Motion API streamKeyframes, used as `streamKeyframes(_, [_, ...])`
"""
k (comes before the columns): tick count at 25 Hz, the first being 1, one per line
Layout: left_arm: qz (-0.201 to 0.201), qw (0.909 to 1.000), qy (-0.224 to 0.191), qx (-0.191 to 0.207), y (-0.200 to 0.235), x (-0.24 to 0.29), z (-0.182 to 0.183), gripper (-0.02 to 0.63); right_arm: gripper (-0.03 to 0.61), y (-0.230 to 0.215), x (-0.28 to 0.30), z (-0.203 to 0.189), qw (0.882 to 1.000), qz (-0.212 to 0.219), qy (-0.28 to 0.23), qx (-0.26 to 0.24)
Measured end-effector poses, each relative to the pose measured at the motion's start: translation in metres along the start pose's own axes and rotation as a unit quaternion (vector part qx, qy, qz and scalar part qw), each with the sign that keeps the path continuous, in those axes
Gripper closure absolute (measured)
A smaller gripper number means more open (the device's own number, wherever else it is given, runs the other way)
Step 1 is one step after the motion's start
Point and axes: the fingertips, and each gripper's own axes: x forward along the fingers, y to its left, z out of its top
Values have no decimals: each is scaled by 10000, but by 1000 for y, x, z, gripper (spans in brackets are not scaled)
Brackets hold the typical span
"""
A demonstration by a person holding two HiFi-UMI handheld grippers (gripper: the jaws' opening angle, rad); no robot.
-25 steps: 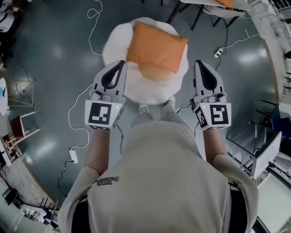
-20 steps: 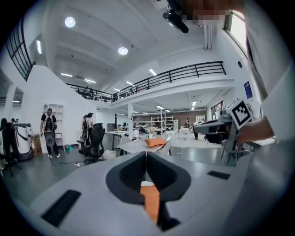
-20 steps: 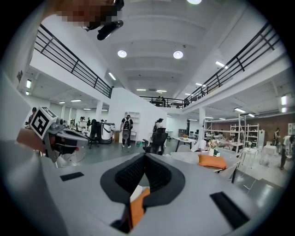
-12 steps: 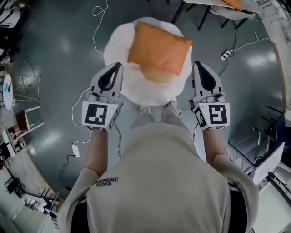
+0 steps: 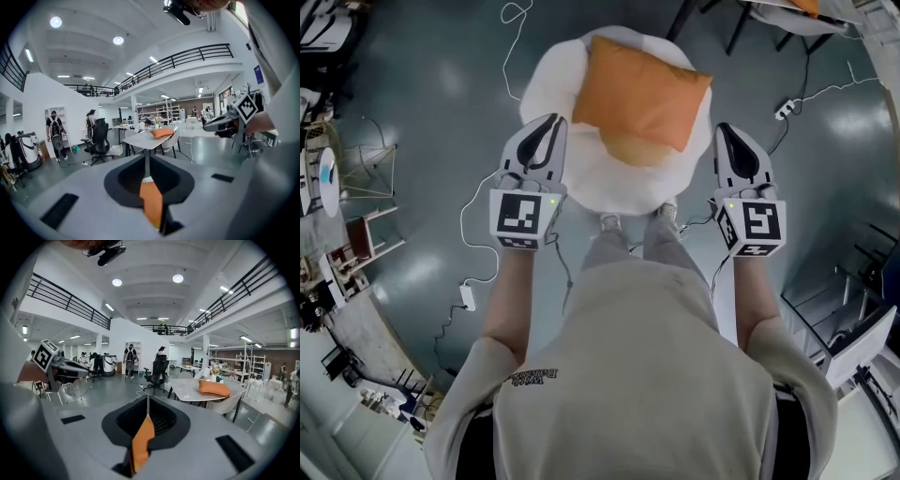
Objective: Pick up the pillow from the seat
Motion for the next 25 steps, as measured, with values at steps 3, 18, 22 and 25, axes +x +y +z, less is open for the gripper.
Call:
streamKeyframes(3, [14,9998,43,-170,4,25,-11,601,551,-18,13,-13,9999,-63,44,91])
streamKeyframes(18, [-213,9943,894,-545,8,177,-137,376,253,-84,102,-173,9933,279,886,689])
streamKeyframes(22, [-367,9901,1200,-628,9,219,-200,351,198,-91,133,-235,9855,555,1063,1202])
streamKeyframes(25, [-451,9869,1400,-664,10,248,-251,340,170,-94,158,-282,9793,756,1164,1476])
